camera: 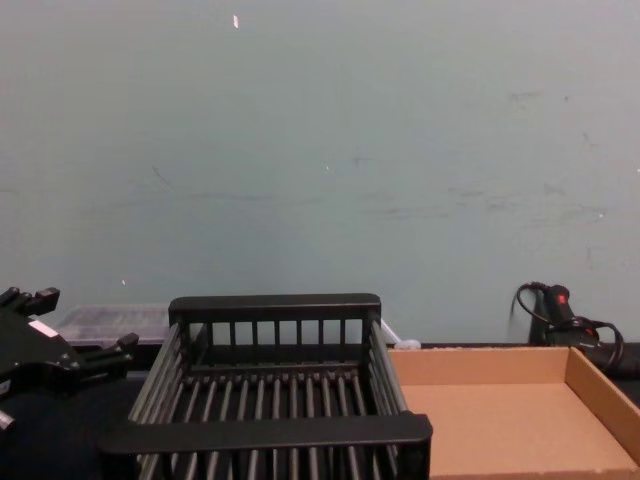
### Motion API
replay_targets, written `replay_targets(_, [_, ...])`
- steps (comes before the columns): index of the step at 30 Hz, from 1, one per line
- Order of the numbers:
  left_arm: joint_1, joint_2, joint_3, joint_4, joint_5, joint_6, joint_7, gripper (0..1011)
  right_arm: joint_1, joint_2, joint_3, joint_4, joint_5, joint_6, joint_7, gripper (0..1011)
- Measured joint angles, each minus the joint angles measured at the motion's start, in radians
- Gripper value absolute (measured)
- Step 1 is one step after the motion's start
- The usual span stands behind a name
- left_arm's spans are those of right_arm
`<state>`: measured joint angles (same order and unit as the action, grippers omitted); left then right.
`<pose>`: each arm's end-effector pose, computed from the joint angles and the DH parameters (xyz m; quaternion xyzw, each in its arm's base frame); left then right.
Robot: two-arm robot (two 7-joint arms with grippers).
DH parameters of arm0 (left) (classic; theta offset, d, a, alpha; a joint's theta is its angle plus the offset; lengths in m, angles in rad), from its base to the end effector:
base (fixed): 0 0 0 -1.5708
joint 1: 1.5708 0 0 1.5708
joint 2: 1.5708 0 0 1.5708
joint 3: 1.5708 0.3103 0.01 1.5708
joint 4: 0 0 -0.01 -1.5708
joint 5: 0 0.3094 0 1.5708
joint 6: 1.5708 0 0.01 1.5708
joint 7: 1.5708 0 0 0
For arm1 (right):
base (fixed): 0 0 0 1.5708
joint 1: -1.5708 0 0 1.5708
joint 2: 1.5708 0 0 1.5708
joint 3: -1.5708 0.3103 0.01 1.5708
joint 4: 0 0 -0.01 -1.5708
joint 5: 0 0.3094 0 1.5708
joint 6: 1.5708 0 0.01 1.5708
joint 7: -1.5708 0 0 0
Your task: Pick up the white tape and place it into the black box , Pick up the silver tape and place it into the brown box.
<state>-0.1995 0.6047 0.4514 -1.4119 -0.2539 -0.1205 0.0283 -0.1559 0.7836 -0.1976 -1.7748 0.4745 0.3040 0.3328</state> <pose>0.3619 0.0941 -0.3188 0.1416 -0.1324 0.5799 0.7913 0.2789 -0.1360 -0.2754 -0.2400 0.0743 -0.4524 0.8557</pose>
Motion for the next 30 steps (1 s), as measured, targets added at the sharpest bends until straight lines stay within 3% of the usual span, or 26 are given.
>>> replay_targets(10, [0.0, 0.0, 0.0, 0.0, 0.0, 0.0, 0.0, 1001, 0.023, -0.028, -0.007, 0.029, -0.009, 0.036, 0.027, 1000])
replay_targets(30, [0.0, 0.0, 0.0, 0.0, 0.0, 0.0, 0.0, 1001, 0.071, -0.047, -0.041, 0.065, -0.029, 0.096, 0.046, 1000])
